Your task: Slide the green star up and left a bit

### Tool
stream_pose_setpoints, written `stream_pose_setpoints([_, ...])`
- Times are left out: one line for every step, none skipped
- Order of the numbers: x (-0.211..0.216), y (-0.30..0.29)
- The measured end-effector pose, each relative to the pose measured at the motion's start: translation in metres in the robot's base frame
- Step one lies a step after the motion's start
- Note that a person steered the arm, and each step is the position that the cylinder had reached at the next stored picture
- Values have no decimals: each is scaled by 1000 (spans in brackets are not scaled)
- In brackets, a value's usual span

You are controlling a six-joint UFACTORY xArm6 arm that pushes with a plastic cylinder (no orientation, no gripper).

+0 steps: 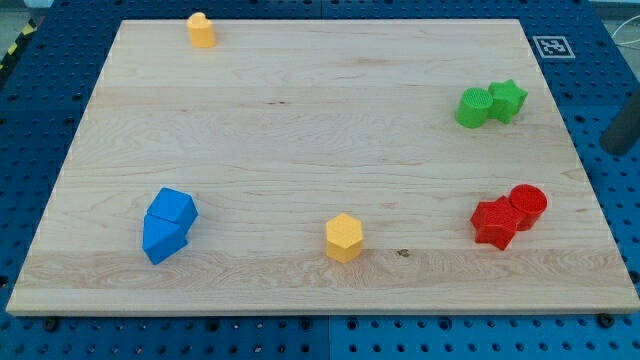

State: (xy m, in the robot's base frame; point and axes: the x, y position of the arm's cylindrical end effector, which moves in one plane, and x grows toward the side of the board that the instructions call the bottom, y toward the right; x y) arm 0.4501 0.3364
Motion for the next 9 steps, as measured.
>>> stream_pose_setpoints([-8,-18])
stream_pose_setpoints([-30,-38])
stream_pose_setpoints([-39,-59])
stream_pose_setpoints([-50,-78])
stream_pose_setpoints([-65,-107])
stream_pose_setpoints([-96,-123])
stream_pose_setpoints([-128,-134])
stream_pose_setpoints([-134,-166])
stream_pose_setpoints([-112,-207])
